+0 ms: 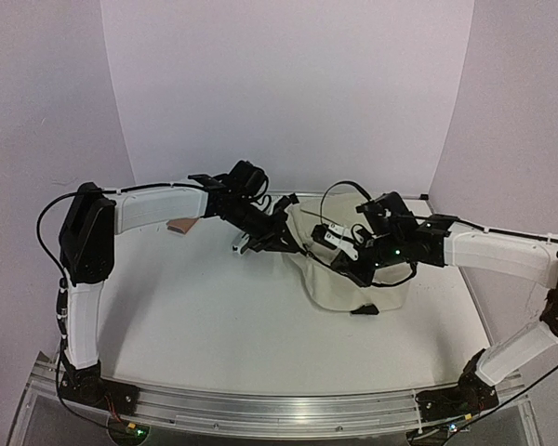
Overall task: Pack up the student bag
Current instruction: Zip the student bag at the center of the board.
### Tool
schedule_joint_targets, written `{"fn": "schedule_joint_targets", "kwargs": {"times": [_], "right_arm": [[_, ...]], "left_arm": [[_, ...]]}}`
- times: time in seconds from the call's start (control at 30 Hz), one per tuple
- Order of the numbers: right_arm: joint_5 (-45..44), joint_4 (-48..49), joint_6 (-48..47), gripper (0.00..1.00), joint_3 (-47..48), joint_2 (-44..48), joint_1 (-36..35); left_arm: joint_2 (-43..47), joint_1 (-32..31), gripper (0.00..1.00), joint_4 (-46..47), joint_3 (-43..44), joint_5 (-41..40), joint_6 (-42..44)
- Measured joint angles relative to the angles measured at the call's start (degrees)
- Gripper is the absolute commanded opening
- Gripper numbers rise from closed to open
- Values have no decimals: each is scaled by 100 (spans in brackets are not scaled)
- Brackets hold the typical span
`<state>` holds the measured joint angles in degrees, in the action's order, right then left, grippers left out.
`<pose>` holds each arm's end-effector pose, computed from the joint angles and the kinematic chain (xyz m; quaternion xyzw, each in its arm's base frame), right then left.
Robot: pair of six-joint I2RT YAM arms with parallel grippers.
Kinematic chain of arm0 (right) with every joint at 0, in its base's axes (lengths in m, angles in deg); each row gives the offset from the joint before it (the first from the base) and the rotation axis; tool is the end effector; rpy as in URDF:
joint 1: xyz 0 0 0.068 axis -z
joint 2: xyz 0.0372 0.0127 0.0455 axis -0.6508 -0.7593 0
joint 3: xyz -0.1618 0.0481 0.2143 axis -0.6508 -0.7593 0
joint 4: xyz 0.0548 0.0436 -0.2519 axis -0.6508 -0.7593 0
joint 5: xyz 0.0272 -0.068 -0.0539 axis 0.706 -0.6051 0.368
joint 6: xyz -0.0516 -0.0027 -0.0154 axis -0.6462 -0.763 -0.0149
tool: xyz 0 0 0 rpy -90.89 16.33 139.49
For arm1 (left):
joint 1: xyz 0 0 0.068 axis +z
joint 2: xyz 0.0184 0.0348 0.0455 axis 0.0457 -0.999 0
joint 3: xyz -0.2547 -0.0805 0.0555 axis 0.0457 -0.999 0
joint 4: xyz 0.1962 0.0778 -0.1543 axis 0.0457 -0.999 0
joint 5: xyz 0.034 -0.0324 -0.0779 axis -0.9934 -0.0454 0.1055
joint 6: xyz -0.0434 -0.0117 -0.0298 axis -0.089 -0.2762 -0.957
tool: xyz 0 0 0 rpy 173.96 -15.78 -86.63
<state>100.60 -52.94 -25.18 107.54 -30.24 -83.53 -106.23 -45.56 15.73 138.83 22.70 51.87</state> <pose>0.2308 0.2242 0.2581 -0.5787 0.7112 0.1341 0.3760 0.3254 -0.3332 0.2479 0.1627 0.8736 -0.4543 0.0627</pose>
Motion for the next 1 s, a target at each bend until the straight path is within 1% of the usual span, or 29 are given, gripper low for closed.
{"fn": "schedule_joint_targets", "kwargs": {"times": [0.13,0.33,0.47,0.57,0.77,0.9,1.0], "right_arm": [[-24,42,-276,0,-479,493,8],[-60,-164,-757,0,-1068,1213,8],[-58,-305,-1004,0,-1099,1348,8],[-58,-408,-1193,0,-1130,1387,8],[-39,-432,-1593,0,-1430,1838,8],[117,-526,-1578,0,-1404,1923,10],[251,-699,-1336,0,-1158,1703,-9]], "left_arm": [[-207,3,0,-183,206,-30,77],[-259,64,0,-210,217,7,125],[-259,64,0,-212,193,76,129],[-247,101,0,-221,124,-97,133],[-251,138,0,-318,111,-167,115],[-399,134,0,-560,403,-101,97],[-465,136,0,-599,473,-132,71]]}}
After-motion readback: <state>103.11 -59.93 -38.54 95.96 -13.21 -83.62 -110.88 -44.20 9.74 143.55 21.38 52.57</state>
